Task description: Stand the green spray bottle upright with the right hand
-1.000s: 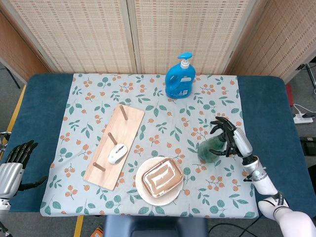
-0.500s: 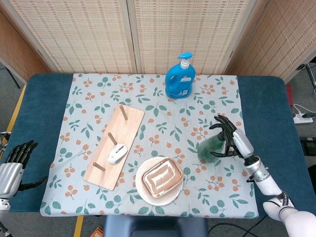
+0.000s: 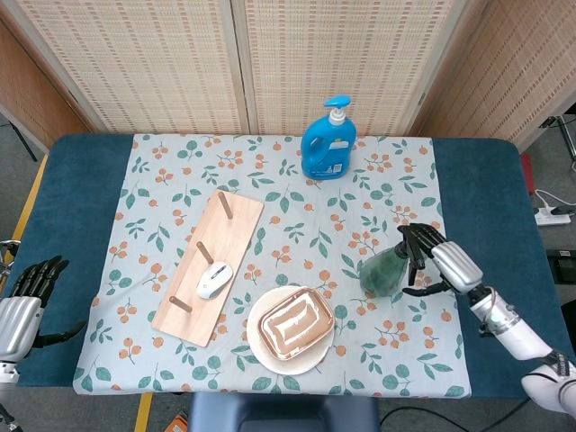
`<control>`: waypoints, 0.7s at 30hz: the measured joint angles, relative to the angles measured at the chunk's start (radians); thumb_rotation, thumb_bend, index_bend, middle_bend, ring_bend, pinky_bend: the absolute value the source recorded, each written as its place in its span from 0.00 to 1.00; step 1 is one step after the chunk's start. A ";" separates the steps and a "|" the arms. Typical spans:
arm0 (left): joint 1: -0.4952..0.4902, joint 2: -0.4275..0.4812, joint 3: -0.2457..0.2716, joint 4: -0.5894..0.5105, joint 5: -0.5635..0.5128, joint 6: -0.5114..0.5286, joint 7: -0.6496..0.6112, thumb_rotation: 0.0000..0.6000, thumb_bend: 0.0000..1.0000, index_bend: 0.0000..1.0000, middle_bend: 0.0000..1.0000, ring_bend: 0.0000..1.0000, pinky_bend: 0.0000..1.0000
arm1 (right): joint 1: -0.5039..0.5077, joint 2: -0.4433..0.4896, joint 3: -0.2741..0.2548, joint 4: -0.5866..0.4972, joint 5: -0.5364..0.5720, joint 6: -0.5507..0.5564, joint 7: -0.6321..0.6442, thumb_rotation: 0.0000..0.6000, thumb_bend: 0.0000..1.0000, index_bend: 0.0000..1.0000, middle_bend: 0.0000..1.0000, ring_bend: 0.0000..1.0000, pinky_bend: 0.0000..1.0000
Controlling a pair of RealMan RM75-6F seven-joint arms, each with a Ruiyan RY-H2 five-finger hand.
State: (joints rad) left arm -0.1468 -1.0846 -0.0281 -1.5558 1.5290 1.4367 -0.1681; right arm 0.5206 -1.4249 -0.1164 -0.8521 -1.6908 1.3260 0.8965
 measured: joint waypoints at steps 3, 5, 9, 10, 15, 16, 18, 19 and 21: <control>0.000 0.000 0.000 0.000 0.000 0.000 0.000 1.00 0.14 0.00 0.00 0.00 0.04 | -0.001 0.087 -0.015 -0.128 0.005 -0.043 -0.086 1.00 0.00 0.00 0.05 0.00 0.00; 0.000 0.000 0.000 0.000 0.000 0.000 0.000 1.00 0.14 0.00 0.00 0.00 0.04 | -0.003 0.134 -0.023 -0.198 0.012 -0.072 -0.150 1.00 0.00 0.00 0.04 0.00 0.00; 0.000 0.000 0.000 0.000 0.000 0.000 0.000 1.00 0.14 0.00 0.00 0.00 0.04 | -0.009 0.242 -0.035 -0.329 0.049 -0.145 -0.323 1.00 0.00 0.00 0.03 0.00 0.00; 0.000 0.000 0.000 0.000 0.000 0.000 0.000 1.00 0.14 0.00 0.00 0.00 0.04 | -0.011 0.266 -0.036 -0.362 0.063 -0.160 -0.364 1.00 0.00 0.00 0.03 0.00 0.00; 0.000 0.000 0.000 0.000 0.000 0.000 0.000 1.00 0.14 0.00 0.00 0.00 0.04 | -0.040 0.378 -0.024 -0.510 0.189 -0.214 -0.603 1.00 0.00 0.00 0.03 0.00 0.00; 0.000 0.000 0.000 0.000 0.000 0.000 0.000 1.00 0.15 0.00 0.00 0.00 0.04 | -0.049 0.388 -0.018 -0.523 0.215 -0.214 -0.646 1.00 0.00 0.00 0.03 0.00 0.00; 0.000 0.000 0.000 0.000 0.000 0.000 0.000 1.00 0.16 0.00 0.00 0.00 0.04 | -0.075 0.393 0.004 -0.535 0.269 -0.193 -0.742 1.00 0.00 0.00 0.03 0.00 0.00; 0.000 0.000 0.000 0.000 0.000 0.000 0.000 1.00 0.17 0.00 0.00 0.00 0.04 | -0.087 0.387 0.015 -0.531 0.286 -0.174 -0.778 1.00 0.00 0.00 0.03 0.00 0.00; 0.000 0.000 0.000 0.000 0.000 0.000 0.000 1.00 0.17 0.00 0.00 0.00 0.04 | -0.109 0.354 0.040 -0.491 0.304 -0.110 -0.830 1.00 0.00 0.00 0.03 0.00 0.00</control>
State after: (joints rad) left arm -0.1468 -1.0846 -0.0281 -1.5558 1.5290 1.4367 -0.1681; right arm 0.4113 -1.0705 -0.0760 -1.3433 -1.3866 1.2164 0.0664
